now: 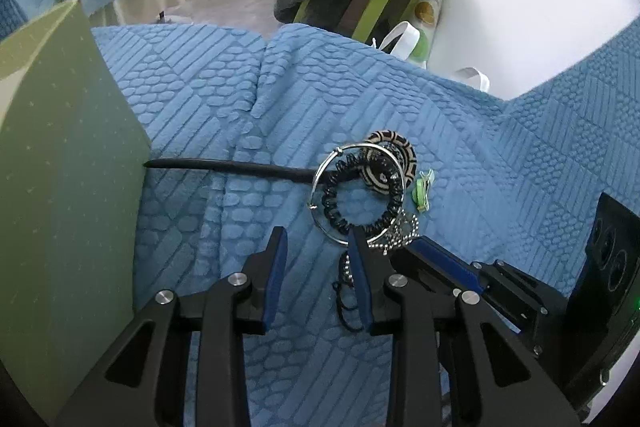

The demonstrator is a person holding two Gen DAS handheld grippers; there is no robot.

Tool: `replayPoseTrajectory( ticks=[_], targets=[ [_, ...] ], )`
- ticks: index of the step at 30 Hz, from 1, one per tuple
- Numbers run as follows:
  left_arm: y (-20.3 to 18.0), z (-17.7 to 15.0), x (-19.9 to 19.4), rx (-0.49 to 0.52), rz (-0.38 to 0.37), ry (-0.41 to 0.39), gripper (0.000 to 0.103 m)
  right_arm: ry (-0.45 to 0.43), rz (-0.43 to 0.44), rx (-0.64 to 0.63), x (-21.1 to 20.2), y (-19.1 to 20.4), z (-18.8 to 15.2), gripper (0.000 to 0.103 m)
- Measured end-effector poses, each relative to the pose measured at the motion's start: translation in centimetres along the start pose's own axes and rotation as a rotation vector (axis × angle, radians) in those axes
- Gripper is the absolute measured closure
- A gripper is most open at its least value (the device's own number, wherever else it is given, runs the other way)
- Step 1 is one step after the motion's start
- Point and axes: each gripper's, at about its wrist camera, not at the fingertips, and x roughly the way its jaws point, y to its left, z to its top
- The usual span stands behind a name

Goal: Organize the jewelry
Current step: 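Grasp the silver hoop ring with the left gripper while the right gripper pinches a small silver pin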

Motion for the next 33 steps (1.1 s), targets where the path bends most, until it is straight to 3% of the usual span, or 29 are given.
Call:
replayPoseTrajectory(
  ticks=[4, 11, 17, 24, 27, 31, 33],
  targets=[
    [0.6, 0.1, 0.9, -0.027, -0.009, 0.028, 0.069, -0.001, 0.013, 0.017, 0.7, -0.6, 0.5, 0.091],
    [0.8, -0.3, 0.6, -0.021, -0.019, -0.012, 0.068, 0.023, -0.040, -0.045, 1.3, 0.3, 1.0, 0.095],
    [-0.3, -0.3, 0.6, 0.040, -0.010, -0.037, 0.068, 0.021, -0.003, 0.065, 0.6, -1.8, 1.2, 0.095],
    [-0.9, 0.5, 1.6, 0.095, 0.049, -0.051, 0.069, -0.077, 0.072, 0.158, -1.9, -3.7, 1.9, 0.095],
    [-0.9, 0.6, 1.8, 0.110, 0.067, -0.061, 0.075, -0.087, 0.083, 0.173, -2.2, -4.0, 2.0, 0.095],
    [-0.9, 0.9, 2.0, 0.111, 0.035, -0.065, 0.087, -0.099, 0.090, 0.181, -2.5, -4.2, 2.1, 0.095],
    [-1.0, 0.9, 2.1, 0.116, 0.028, -0.069, 0.088, -0.101, 0.096, 0.186, -2.4, -4.2, 2.2, 0.095]
  ],
)
